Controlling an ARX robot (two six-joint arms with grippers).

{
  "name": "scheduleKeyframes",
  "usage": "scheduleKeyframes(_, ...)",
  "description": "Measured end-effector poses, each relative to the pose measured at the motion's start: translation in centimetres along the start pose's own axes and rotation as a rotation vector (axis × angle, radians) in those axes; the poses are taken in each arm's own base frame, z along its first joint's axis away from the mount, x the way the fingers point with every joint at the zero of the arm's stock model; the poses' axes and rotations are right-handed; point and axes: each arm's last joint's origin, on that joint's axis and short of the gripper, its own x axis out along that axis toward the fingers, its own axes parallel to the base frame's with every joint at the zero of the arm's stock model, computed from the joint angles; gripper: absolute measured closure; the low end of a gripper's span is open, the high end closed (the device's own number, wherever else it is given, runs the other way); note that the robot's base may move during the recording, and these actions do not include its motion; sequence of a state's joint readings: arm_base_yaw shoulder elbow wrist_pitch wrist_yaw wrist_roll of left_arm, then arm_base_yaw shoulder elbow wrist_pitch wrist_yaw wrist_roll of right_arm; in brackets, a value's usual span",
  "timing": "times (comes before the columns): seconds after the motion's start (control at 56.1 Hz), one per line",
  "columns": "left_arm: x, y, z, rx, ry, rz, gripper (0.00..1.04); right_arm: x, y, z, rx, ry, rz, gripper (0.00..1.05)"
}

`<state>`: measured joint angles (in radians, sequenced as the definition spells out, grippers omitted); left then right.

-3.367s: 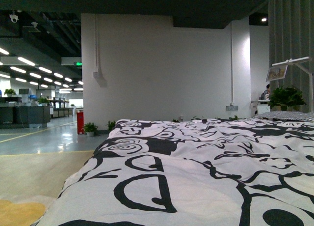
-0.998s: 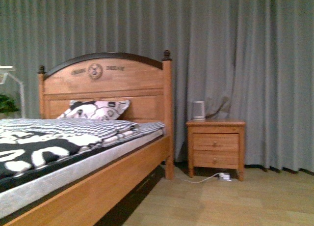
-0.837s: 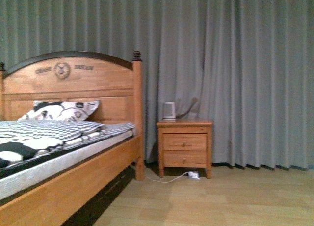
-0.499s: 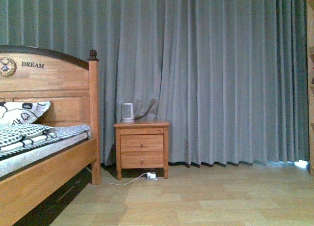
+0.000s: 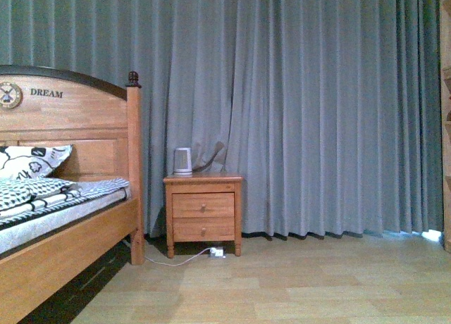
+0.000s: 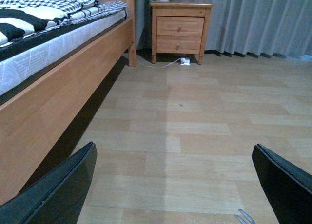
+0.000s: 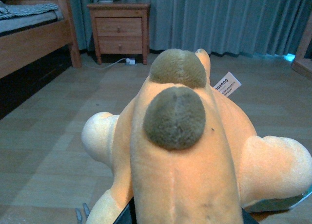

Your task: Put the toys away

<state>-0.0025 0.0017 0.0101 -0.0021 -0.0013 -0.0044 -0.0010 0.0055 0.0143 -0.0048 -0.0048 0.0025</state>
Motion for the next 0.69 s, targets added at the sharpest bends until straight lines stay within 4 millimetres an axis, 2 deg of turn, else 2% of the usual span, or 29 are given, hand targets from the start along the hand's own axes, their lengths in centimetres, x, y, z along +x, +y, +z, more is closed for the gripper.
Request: scheduleKeyframes(0.695,0.0,0.0,0.0,0.0,0.0,-0.001,0.06,0.0,-0.01,0.0,0.0,0.0,-0.005,0.96)
